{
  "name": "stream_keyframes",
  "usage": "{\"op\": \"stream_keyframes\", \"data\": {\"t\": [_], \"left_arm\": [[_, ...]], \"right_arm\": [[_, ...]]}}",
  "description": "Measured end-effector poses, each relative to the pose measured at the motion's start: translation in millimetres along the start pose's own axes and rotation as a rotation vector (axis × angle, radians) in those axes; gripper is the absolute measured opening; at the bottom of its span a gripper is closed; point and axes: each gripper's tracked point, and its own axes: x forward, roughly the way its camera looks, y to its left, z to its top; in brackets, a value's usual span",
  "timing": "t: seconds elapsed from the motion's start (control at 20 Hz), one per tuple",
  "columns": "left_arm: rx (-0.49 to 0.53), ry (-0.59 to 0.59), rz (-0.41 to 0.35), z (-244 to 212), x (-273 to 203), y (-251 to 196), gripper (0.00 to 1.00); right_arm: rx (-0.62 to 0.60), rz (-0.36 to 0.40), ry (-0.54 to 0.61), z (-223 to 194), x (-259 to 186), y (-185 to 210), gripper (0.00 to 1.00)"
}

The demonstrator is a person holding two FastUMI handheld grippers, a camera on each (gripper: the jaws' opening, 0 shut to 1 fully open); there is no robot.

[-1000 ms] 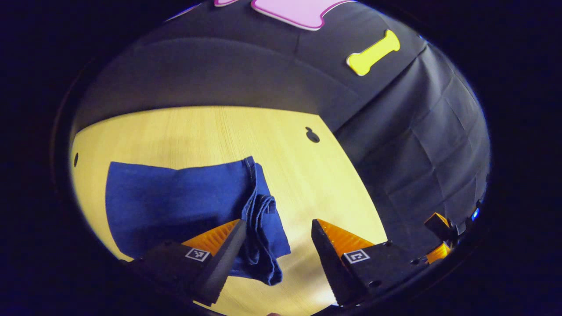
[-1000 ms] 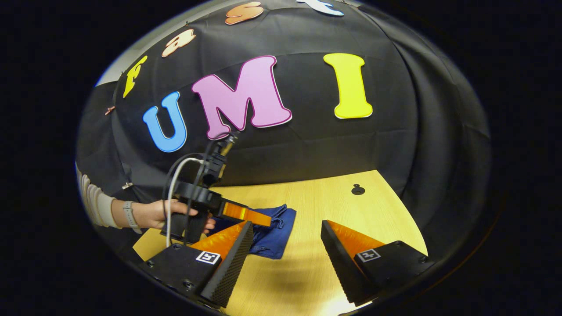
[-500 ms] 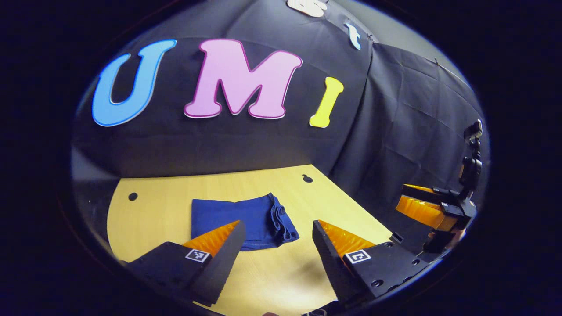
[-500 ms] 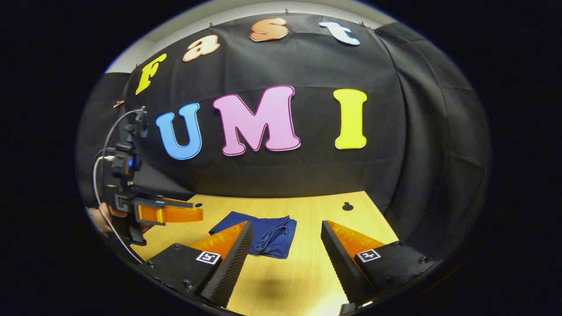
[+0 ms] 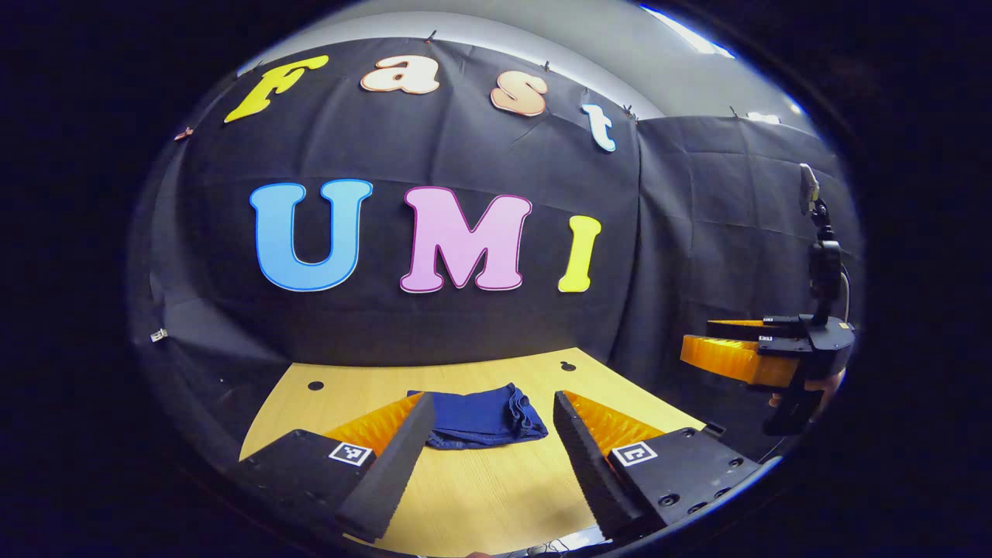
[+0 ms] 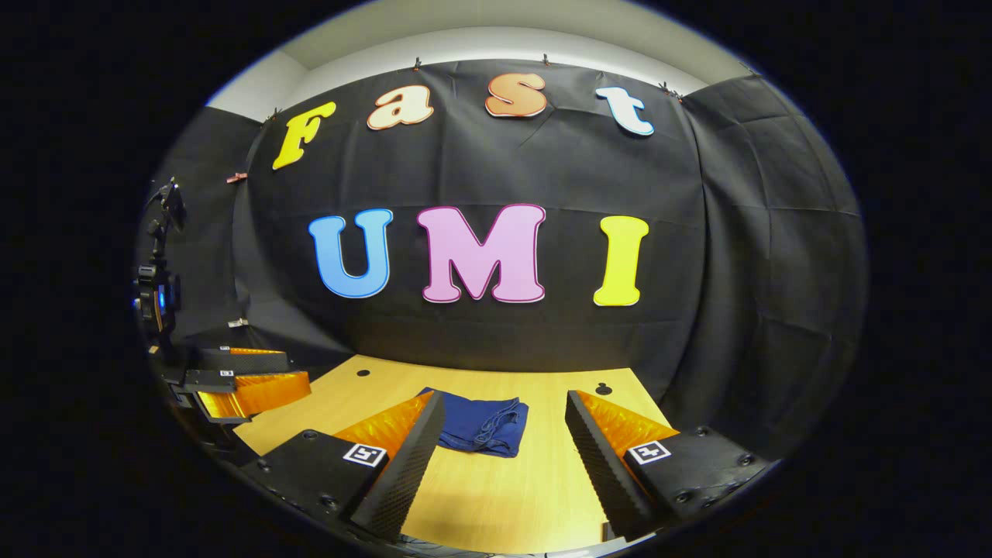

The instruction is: Grasp the waist and the cuffs of the jeans and fold them to make the two legs overlap; first hold the waist and fold one-third of the jeans toward the cuffs, then hold the cuffs and fold the remaining one-third in the same direction to finish folding.

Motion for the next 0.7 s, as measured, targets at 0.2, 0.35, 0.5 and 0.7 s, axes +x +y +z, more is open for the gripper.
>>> {"op": "stream_keyframes", "data": {"t": [0.2,0.35,0.5,0.7], "left_arm": [[0.031,-0.026,0.024,10.4,-9.8,-2.9,0.96],[0.025,-0.05,0.052,24.3,-9.4,-4.5,0.96],[0.008,-0.074,0.042,41.7,3.2,-21.2,0.97],[0.059,-0.149,0.045,71.3,12.5,-39.0,0.96]], "right_arm": [[-0.005,0.001,-0.036,10.5,-9.7,-4.5,0.96],[-0.012,0.013,-0.021,10.0,-7.7,-12.2,0.96],[-0.025,0.031,-0.042,24.1,-13.5,-20.5,0.96],[-0.041,0.034,-0.051,33.4,-15.7,-33.5,0.96]]}}
